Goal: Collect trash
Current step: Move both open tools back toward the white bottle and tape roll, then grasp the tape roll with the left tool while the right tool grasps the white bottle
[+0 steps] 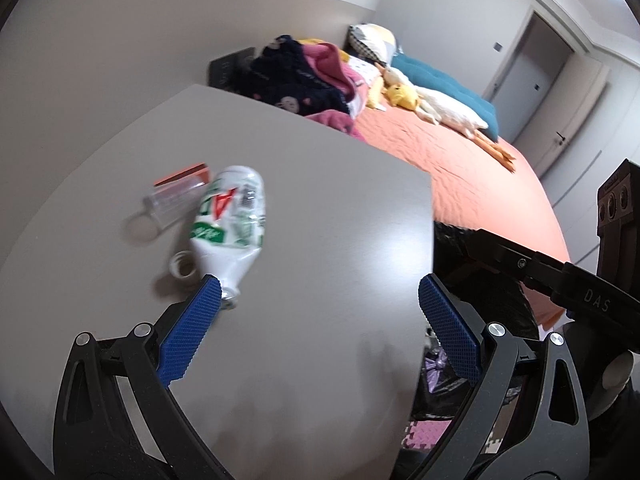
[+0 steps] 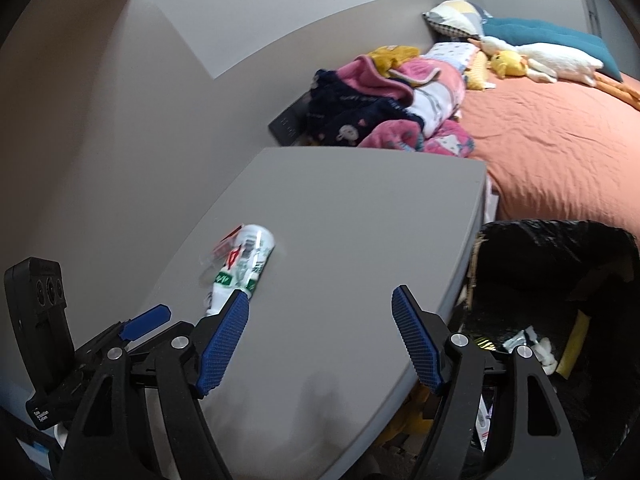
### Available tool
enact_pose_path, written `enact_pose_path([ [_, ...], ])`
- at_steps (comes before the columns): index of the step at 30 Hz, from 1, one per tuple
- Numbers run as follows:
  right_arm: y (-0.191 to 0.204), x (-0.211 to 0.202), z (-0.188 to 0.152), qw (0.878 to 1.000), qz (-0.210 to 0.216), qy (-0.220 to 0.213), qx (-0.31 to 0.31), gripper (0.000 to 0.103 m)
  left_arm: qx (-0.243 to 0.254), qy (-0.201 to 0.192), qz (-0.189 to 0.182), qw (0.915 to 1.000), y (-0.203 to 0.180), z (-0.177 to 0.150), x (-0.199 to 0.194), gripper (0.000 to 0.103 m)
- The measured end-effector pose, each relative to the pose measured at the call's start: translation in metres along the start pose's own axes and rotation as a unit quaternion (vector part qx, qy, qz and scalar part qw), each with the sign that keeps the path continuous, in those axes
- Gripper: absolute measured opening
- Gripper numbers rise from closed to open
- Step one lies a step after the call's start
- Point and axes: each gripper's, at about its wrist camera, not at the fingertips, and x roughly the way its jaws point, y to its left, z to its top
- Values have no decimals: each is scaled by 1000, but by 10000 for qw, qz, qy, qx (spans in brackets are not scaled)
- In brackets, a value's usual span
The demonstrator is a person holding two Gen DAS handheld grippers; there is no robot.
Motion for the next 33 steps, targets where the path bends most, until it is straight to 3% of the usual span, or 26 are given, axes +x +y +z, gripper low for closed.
enact_pose_path([
  [19, 49, 51, 4, 9975, 225, 485, -454, 75, -422, -140, 529, 9976, 65, -12, -2, 95],
  [33, 74, 92, 8, 9943, 279, 803, -646, 75, -674, 145, 720, 9950, 103, -20, 23, 78],
])
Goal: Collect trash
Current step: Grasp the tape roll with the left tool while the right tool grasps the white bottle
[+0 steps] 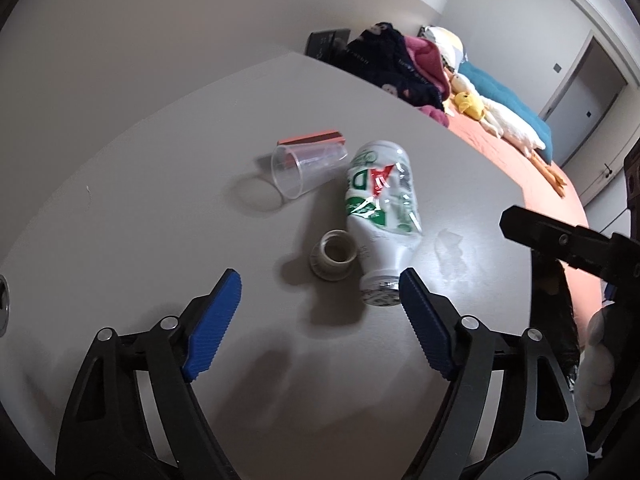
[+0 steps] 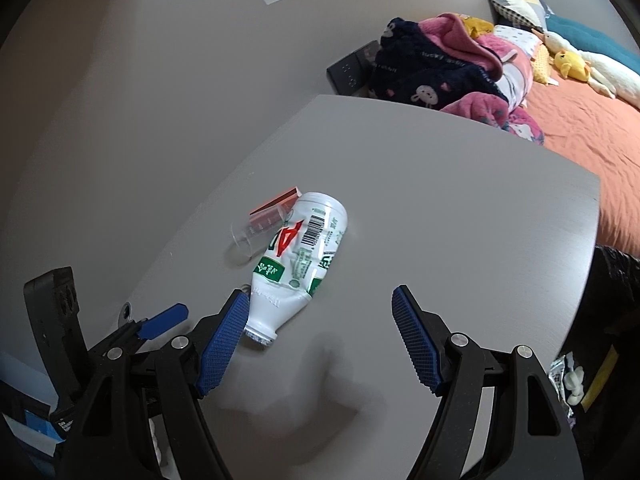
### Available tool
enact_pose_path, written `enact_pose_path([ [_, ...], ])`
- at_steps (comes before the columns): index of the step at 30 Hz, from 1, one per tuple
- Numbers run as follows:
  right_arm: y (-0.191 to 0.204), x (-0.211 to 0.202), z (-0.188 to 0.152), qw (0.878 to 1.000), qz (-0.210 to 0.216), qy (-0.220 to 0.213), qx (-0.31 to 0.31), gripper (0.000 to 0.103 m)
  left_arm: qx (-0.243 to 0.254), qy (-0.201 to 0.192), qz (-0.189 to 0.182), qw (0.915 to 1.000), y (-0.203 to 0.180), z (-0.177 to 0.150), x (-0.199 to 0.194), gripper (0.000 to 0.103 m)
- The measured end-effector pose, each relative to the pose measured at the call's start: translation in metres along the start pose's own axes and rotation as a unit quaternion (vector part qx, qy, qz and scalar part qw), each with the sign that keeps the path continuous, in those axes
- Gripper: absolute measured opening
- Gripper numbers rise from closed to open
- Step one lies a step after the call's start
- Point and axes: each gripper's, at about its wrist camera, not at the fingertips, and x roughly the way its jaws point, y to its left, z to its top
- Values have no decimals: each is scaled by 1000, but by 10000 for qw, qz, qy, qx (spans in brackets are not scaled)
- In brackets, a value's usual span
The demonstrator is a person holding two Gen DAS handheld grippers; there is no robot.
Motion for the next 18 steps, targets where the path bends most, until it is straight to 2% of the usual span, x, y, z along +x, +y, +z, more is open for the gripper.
enact_pose_path([
  [10, 4, 28, 11, 9999, -1, 159, 21, 75, 80, 212, 3, 9997, 3, 7, 28, 76],
  [15, 3, 41, 15, 9997, -46, 241, 54, 75, 38, 325, -79, 9994, 5, 7, 40, 68],
  [18, 4, 50, 17, 9996, -95, 276, 26, 75, 93, 253, -83, 9996, 3, 8, 41, 60],
])
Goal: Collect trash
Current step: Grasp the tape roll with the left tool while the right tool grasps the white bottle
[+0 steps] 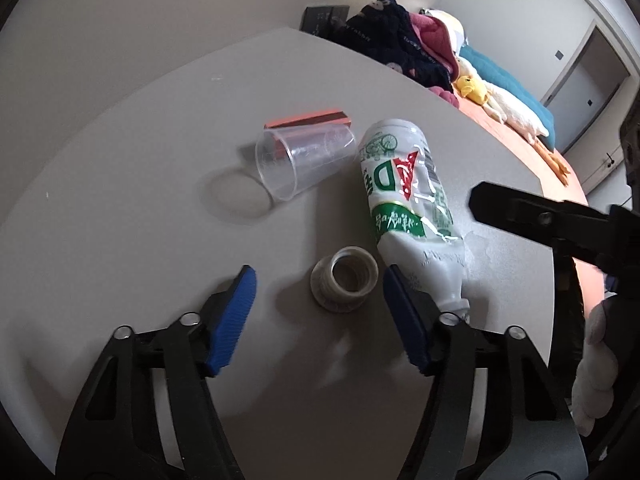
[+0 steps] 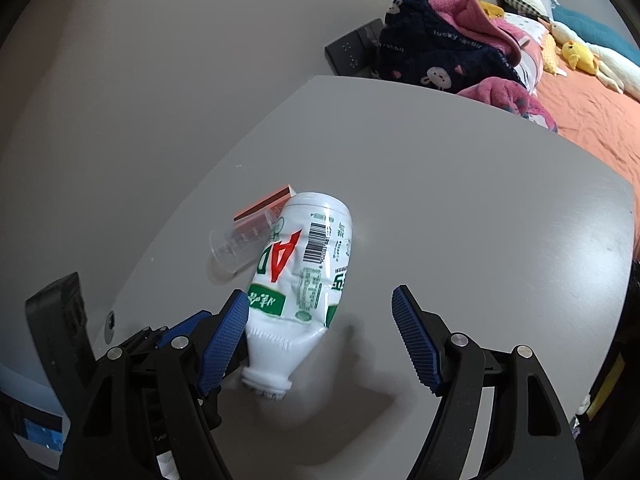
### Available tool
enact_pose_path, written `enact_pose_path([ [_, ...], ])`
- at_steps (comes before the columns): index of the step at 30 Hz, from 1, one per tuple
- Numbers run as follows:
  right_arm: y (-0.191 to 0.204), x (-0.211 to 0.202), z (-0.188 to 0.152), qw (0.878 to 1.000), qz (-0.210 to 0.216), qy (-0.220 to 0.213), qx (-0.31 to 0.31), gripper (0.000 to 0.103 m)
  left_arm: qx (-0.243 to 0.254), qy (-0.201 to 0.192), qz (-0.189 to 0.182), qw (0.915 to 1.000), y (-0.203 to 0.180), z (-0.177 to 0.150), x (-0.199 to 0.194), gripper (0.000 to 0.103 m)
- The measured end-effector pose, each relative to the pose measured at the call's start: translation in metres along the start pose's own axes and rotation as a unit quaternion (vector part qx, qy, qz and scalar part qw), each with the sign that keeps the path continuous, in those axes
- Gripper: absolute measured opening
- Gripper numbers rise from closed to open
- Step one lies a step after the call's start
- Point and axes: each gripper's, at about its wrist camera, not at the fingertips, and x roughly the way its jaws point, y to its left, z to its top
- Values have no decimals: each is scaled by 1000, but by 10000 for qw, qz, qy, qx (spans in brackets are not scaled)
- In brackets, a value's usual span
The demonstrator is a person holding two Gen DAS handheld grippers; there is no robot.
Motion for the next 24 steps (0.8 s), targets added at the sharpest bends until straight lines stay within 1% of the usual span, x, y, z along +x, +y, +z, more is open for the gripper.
enact_pose_path([
  [1, 0, 4, 2, 10000, -10, 20, -6, 75, 13, -14, -19, 10000, 0, 1, 1, 57],
  [3, 1, 10, 3, 10000, -3, 57, -12, 75, 6, -45, -115, 9999, 0, 2, 1, 48],
  [5, 2, 14, 5, 10000, -3, 78, -28, 75, -52, -57, -219, 9997, 1, 3, 2, 35],
  [6, 3, 17, 6, 9999, -5, 96, -42, 75, -73, -74, -227, 9997, 3, 3, 2, 33],
  [13, 8, 33, 9, 9998, 51, 159, -117, 75, -121, -185, -151, 9996, 9, 2, -1, 32],
  [17, 9, 43, 11, 9997, 68, 220, -96, 75, -191, -200, -25, 9996, 18, 1, -6, 32],
  [20, 14, 50, 10, 9996, 2, 234, -177, 75, -228, -207, 29, 9995, 23, 1, -7, 32],
  [24, 26, 57, 8, 9983, -259, 155, -495, 75, -279, -210, 35, 9994, 27, 0, -9, 32],
])
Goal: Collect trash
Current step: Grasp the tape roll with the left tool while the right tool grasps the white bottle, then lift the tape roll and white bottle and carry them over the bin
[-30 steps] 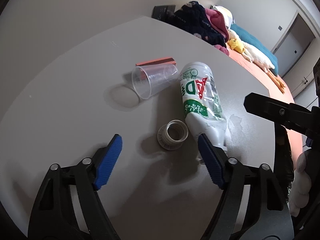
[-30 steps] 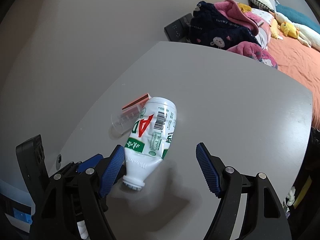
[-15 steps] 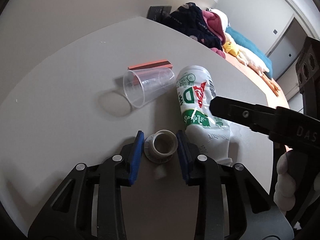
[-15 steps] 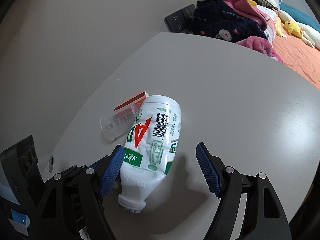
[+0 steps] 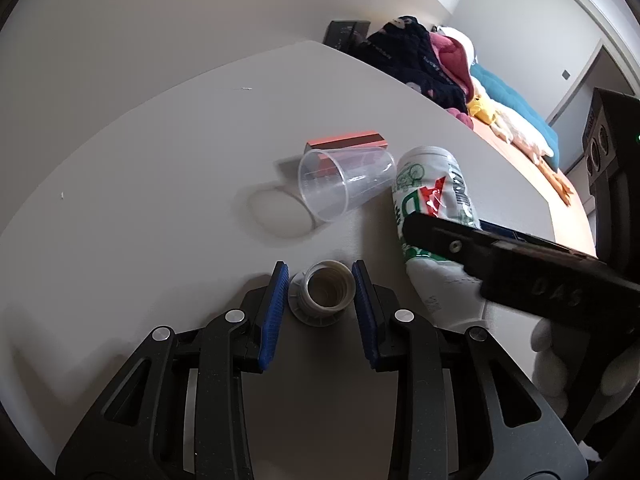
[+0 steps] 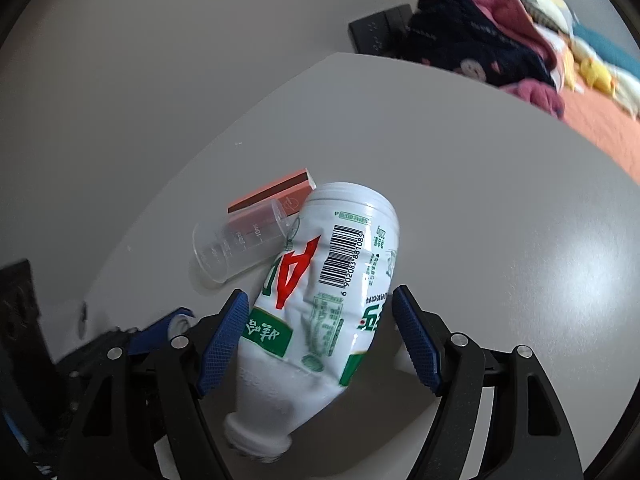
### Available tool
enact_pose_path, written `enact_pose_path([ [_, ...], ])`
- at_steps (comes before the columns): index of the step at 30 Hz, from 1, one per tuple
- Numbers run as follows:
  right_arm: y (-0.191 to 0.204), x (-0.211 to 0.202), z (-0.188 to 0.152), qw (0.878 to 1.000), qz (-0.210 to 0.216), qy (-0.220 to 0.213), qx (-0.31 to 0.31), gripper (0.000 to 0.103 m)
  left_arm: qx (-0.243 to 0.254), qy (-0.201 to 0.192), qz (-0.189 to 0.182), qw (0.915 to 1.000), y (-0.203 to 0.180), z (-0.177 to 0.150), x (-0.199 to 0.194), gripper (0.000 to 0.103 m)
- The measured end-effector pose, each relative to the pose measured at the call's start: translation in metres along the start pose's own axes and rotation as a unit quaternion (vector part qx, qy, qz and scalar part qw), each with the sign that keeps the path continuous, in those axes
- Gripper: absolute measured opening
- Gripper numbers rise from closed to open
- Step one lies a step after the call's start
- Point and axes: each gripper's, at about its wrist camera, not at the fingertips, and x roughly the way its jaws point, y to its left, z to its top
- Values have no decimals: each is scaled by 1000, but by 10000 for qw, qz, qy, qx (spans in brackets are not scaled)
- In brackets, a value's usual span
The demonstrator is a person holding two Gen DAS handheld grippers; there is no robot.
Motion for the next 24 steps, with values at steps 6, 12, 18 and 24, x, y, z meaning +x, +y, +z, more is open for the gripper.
enact_pose_path([
  [6, 7, 2, -1, 9995, -63, 20, -309, 49, -21, 2, -27, 10000, 0, 1, 0, 32],
  [12, 4, -4, -2, 9996, 158, 34, -214, 32, -33, 13, -43, 10000, -1, 3, 1, 32],
  [18, -1, -20, -4, 9994, 269, -51, -196, 31, 72, -9, -113, 9999, -9, 2, -1, 32],
  [24, -11, -38, -5, 9993, 335, -105, -88, 31, 84, -2, -240, 9997, -19, 0, -1, 32],
])
